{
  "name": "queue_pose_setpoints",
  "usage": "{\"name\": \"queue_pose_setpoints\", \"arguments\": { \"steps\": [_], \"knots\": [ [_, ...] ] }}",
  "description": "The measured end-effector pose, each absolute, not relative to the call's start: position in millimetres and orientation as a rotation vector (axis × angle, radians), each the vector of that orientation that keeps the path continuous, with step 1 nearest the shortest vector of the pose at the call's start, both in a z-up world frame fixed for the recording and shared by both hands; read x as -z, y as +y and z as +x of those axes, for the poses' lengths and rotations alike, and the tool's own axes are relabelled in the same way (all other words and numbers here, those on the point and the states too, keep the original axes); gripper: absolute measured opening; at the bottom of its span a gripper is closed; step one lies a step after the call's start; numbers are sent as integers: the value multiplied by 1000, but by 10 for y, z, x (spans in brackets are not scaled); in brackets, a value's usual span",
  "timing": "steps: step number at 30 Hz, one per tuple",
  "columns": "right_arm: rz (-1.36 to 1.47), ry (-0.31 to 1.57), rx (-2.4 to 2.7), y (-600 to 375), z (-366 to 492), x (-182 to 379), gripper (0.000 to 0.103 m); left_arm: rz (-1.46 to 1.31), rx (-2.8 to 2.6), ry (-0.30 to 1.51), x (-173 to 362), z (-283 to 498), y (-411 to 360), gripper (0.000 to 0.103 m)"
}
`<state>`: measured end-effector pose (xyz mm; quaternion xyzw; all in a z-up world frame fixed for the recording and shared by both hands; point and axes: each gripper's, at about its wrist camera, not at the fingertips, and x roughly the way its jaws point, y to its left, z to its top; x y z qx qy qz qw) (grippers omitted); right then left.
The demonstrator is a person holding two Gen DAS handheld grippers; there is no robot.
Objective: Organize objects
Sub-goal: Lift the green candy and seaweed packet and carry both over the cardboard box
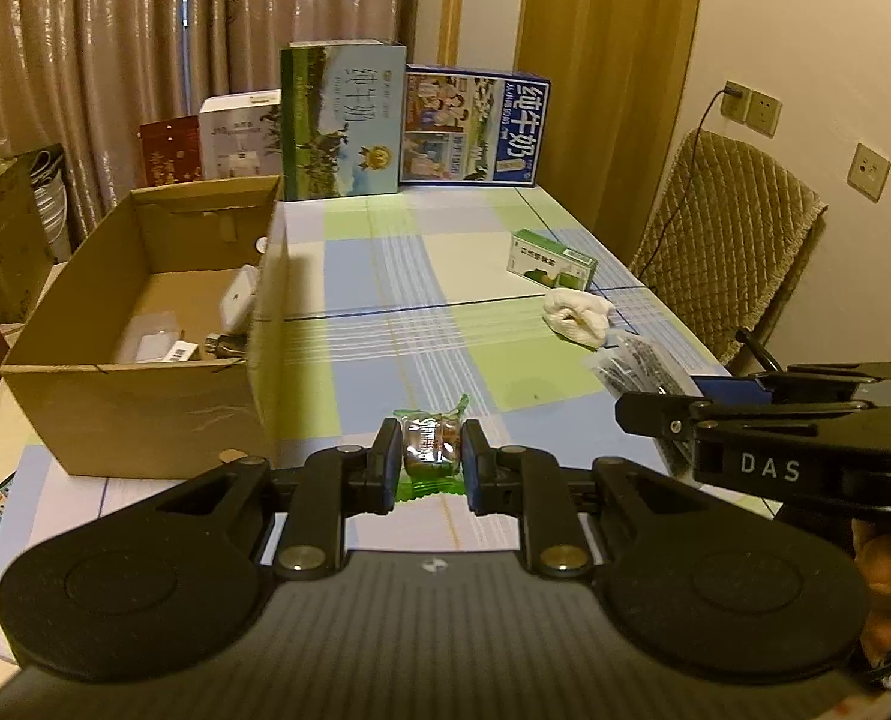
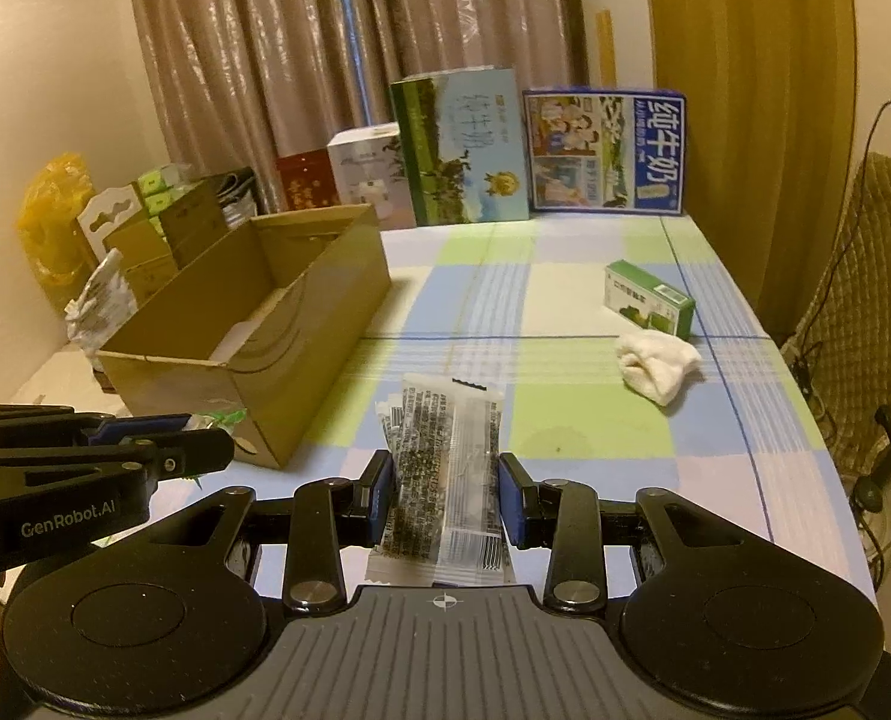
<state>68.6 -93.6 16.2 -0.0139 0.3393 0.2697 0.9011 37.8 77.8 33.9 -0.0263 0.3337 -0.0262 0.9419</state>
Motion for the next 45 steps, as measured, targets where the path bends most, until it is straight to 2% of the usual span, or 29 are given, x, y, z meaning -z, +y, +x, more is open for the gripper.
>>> {"name": "queue_pose_setpoints", "arguments": {
  "steps": [20, 32, 45],
  "knots": [
    [-78, 710, -623, -601, 592, -148, 34, -84, 5, 664, -425, 222, 1103, 17],
    [-133, 689, -738, 73, 704, -242, 34, -80, -110, 642, -609, 197, 1845, 17],
    [-117, 701, -798, 751, 1104, -305, 34, -40, -149, 650, -697, 659, 2554, 17]
  ]
}}
